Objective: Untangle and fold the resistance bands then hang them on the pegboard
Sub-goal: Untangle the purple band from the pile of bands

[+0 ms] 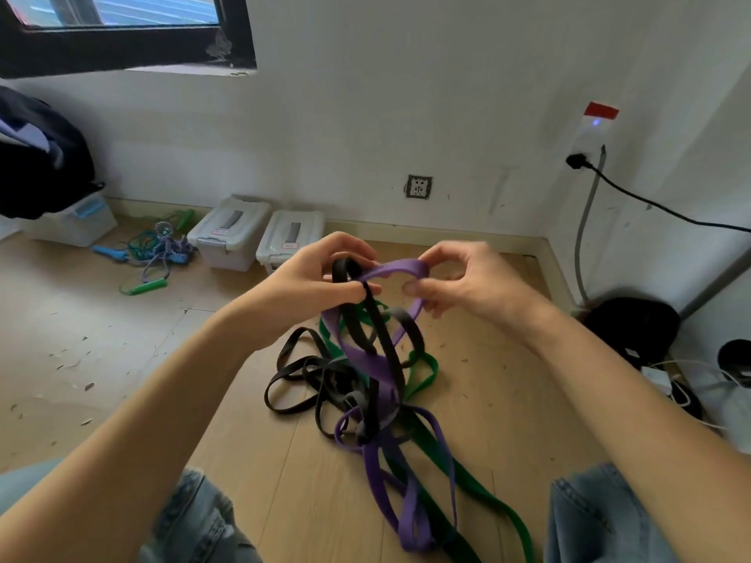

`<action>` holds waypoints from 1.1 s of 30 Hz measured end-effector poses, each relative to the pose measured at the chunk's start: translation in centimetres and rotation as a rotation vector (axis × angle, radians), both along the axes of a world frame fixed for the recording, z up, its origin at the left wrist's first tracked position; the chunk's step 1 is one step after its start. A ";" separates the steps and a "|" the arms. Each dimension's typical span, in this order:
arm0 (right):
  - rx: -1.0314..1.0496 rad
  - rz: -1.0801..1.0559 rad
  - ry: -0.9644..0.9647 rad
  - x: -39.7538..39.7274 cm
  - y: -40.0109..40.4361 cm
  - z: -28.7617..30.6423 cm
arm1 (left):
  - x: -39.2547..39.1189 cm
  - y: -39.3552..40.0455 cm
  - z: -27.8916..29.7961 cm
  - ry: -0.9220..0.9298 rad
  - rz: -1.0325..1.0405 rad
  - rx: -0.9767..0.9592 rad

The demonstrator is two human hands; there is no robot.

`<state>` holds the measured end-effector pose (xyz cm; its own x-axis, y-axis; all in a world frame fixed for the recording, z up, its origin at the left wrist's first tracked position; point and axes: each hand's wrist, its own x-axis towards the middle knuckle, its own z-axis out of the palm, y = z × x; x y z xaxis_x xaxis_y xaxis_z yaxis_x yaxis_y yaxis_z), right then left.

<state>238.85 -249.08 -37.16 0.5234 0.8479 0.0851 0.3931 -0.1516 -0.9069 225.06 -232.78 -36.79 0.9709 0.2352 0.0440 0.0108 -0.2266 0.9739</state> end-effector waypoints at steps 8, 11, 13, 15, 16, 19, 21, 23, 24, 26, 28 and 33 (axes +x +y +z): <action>0.300 -0.632 -0.212 1.6 -0.4 0.2 | 0.3 2.6 -2.0 0.200 0.367 0.510; 0.325 -0.615 -0.435 1.3 -0.1 0.2 | 0.2 2.5 -1.2 0.204 0.362 -0.025; 0.273 -0.549 -0.517 1.1 -0.1 0.1 | -0.1 2.2 0.5 -0.051 0.276 -0.529; -0.024 -0.367 -0.505 1.6 -0.5 -0.2 | -0.1 2.0 1.5 -0.180 0.268 -0.559; -0.277 -0.219 -0.478 1.7 -0.8 -0.4 | -0.1 1.5 1.6 -0.149 0.275 -0.444; -0.575 0.115 -0.281 0.7 -0.9 -0.9 | 0.1 -0.5 1.6 -0.071 0.097 -0.221; -0.334 0.230 -0.036 -0.6 -0.3 -0.6 | 0.5 -1.5 1.9 -0.090 -0.042 -0.231; -0.214 0.350 0.105 -1.5 0.3 -0.6 | 0.7 -1.4 2.2 -0.110 -0.060 -0.247; -0.215 0.385 0.099 -1.9 0.5 -0.8 | 0.6 -1.1 2.2 -0.124 -0.048 -0.279; -0.276 0.392 0.033 -2.2 0.8 -1.1 | 0.4 -0.5 2.1 -0.154 -0.033 -0.370; -0.375 0.405 0.032 -2.3 1.0 -1.8 | 0.0 0.1 2.1 -0.194 -0.033 -0.463; -0.280 0.261 0.066 -2.4 1.4 -2.6 | -0.1 1.1 1.9 -0.234 0.065 -0.488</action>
